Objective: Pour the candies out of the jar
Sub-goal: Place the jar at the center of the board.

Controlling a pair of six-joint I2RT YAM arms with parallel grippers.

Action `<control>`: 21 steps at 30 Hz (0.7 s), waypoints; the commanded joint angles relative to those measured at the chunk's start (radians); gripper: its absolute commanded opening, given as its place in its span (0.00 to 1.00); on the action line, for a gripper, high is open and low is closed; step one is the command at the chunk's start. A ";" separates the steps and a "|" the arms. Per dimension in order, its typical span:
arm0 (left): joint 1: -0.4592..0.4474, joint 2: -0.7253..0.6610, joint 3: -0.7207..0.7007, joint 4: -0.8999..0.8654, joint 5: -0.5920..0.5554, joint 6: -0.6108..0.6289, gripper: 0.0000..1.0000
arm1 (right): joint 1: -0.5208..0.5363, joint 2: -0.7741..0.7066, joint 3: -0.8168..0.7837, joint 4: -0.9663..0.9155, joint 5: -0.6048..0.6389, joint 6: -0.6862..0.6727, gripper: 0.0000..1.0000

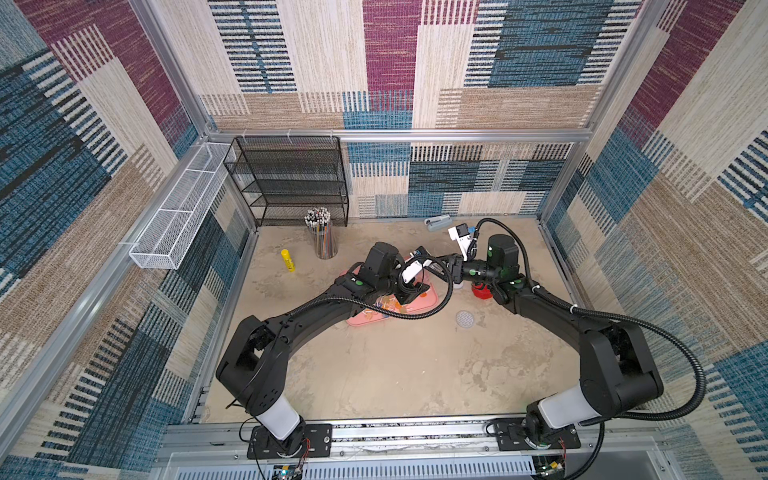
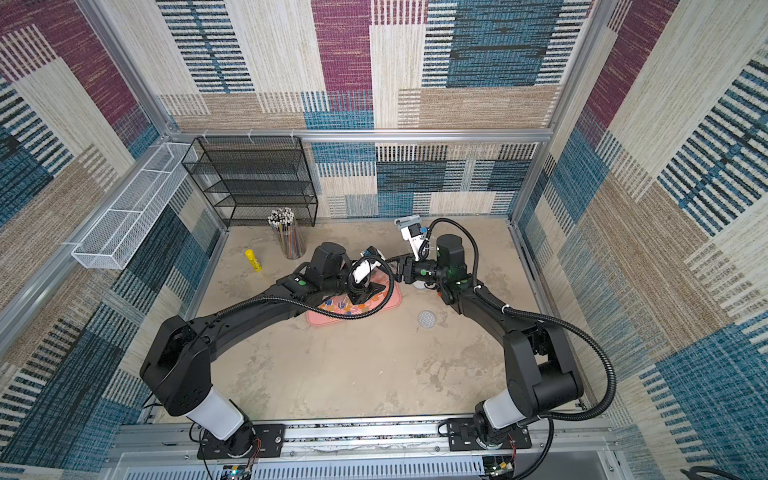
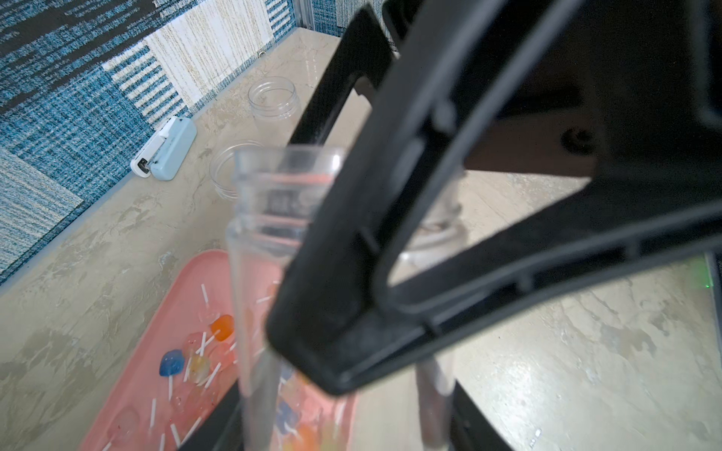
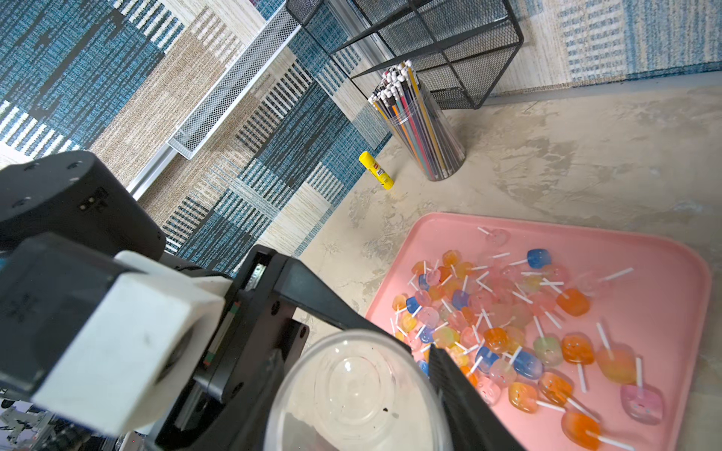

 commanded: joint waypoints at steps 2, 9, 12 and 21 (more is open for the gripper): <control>-0.002 -0.005 0.001 0.019 0.009 -0.015 0.96 | 0.002 -0.021 -0.005 0.028 0.034 -0.009 0.52; 0.018 -0.045 -0.058 0.053 -0.055 -0.031 0.99 | -0.011 -0.060 0.013 -0.142 0.250 -0.133 0.52; 0.053 -0.074 -0.109 0.088 -0.079 -0.062 0.99 | -0.018 -0.088 0.009 -0.214 0.426 -0.184 0.52; 0.170 -0.126 -0.194 0.144 -0.310 -0.231 0.99 | -0.013 -0.161 -0.068 -0.279 0.739 -0.316 0.52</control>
